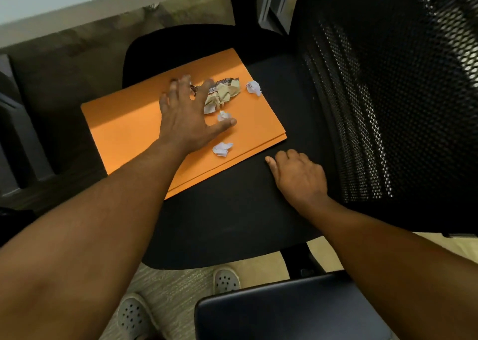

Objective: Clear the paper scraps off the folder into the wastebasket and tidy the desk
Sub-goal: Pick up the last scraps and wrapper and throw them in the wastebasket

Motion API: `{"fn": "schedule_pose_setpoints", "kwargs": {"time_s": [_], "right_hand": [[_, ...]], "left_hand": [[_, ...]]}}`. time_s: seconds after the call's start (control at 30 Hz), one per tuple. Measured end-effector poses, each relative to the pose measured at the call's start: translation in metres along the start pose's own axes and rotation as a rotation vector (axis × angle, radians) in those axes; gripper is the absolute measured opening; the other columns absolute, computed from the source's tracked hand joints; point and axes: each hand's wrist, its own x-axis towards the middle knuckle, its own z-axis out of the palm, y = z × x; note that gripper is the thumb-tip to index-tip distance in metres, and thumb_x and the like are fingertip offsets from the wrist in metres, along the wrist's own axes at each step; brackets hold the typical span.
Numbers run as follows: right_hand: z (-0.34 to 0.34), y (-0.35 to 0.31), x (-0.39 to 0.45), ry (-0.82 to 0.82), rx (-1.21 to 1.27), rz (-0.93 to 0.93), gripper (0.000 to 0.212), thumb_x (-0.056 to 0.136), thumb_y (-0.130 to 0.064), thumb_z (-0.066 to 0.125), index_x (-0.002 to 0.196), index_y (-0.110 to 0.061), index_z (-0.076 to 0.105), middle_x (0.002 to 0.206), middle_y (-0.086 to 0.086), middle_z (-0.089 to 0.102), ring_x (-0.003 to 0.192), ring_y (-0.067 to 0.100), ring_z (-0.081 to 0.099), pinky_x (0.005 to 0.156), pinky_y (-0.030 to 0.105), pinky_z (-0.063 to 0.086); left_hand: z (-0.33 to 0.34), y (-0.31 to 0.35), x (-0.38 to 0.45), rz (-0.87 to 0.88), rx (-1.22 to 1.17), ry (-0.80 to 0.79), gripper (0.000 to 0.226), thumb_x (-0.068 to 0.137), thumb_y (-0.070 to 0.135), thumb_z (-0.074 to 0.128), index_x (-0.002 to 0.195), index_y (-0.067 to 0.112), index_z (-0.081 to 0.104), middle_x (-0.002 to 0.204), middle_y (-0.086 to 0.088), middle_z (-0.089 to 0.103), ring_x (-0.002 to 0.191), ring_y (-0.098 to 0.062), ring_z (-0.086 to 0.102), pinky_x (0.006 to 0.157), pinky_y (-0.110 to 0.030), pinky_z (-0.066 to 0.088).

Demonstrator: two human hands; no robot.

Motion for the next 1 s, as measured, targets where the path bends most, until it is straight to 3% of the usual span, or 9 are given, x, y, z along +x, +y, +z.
{"fn": "schedule_pose_setpoints", "kwargs": {"time_s": [0.13,0.23,0.4,0.5,0.6,0.77,0.9,1.0], "right_hand": [[-0.008,0.002,0.005,0.345,0.172,0.019,0.045,0.102,-0.04,0.039,0.073,-0.01,0.056,0.066,0.009,0.057,0.052,0.027,0.055,0.045,0.028,0.034],[-0.021,-0.008,0.023,0.478,0.306,0.042,0.045,0.102,-0.041,0.042,0.067,-0.014,0.048,0.06,0.004,0.047,0.048,0.021,0.045,0.043,0.028,0.032],[-0.036,-0.018,0.081,0.453,0.397,0.145,0.037,0.102,-0.044,0.041,0.083,-0.015,0.051,0.076,0.002,0.049,0.065,0.018,0.047,0.057,0.033,0.033],[-0.037,-0.02,0.116,0.407,0.403,0.154,0.029,0.103,-0.039,0.041,0.107,-0.013,0.052,0.102,0.006,0.055,0.077,0.013,0.048,0.064,0.032,0.038],[-0.036,-0.03,0.136,0.296,0.388,0.082,0.036,0.105,-0.041,0.033,0.124,-0.016,0.051,0.123,0.01,0.049,0.086,0.015,0.049,0.07,0.031,0.037],[-0.028,-0.05,0.14,0.218,0.289,-0.065,0.054,0.104,-0.053,0.022,0.116,-0.013,0.057,0.118,0.011,0.049,0.09,0.019,0.051,0.071,0.034,0.04],[-0.021,-0.061,0.128,0.248,0.216,-0.157,0.059,0.1,-0.06,0.022,0.122,-0.017,0.055,0.116,0.009,0.051,0.1,0.023,0.051,0.068,0.035,0.035],[-0.018,-0.07,0.113,0.226,0.178,-0.278,0.056,0.098,-0.06,0.024,0.12,-0.02,0.057,0.109,0.007,0.052,0.096,0.024,0.049,0.065,0.034,0.034]], "left_hand": [[0.002,0.001,-0.001,0.115,0.003,0.083,0.058,0.09,0.062,0.05,0.134,0.024,0.05,0.139,-0.012,0.041,0.129,-0.031,0.038,0.105,-0.047,0.035],[0.003,-0.005,-0.014,0.148,0.008,0.152,0.041,0.096,0.047,0.049,0.118,0.013,0.057,0.122,-0.011,0.048,0.11,-0.028,0.046,0.089,-0.04,0.042],[0.001,-0.017,-0.034,0.224,-0.037,0.194,0.028,0.096,0.027,0.052,0.114,0.006,0.056,0.115,-0.014,0.053,0.1,-0.028,0.049,0.083,-0.04,0.046],[0.002,-0.02,-0.04,0.203,-0.094,0.193,0.029,0.095,0.022,0.055,0.12,0.007,0.054,0.119,-0.015,0.053,0.104,-0.028,0.051,0.083,-0.039,0.049],[0.002,-0.02,-0.043,0.188,-0.109,0.205,0.03,0.092,0.016,0.057,0.121,0.007,0.055,0.119,-0.015,0.053,0.103,-0.029,0.052,0.073,-0.038,0.052],[0.002,-0.02,-0.046,0.188,-0.004,0.202,0.027,0.091,0.018,0.056,0.116,0.009,0.06,0.109,-0.013,0.056,0.095,-0.03,0.055,0.051,-0.039,0.05],[0.005,-0.023,-0.046,0.053,0.002,0.281,0.027,0.098,0.034,0.052,0.104,0.01,0.063,0.1,-0.011,0.058,0.087,-0.026,0.057,0.05,-0.033,0.042],[0.008,-0.026,-0.042,-0.025,-0.012,0.322,0.03,0.099,0.036,0.049,0.094,0.009,0.062,0.091,-0.011,0.058,0.073,-0.027,0.058,0.049,-0.033,0.038]]}}
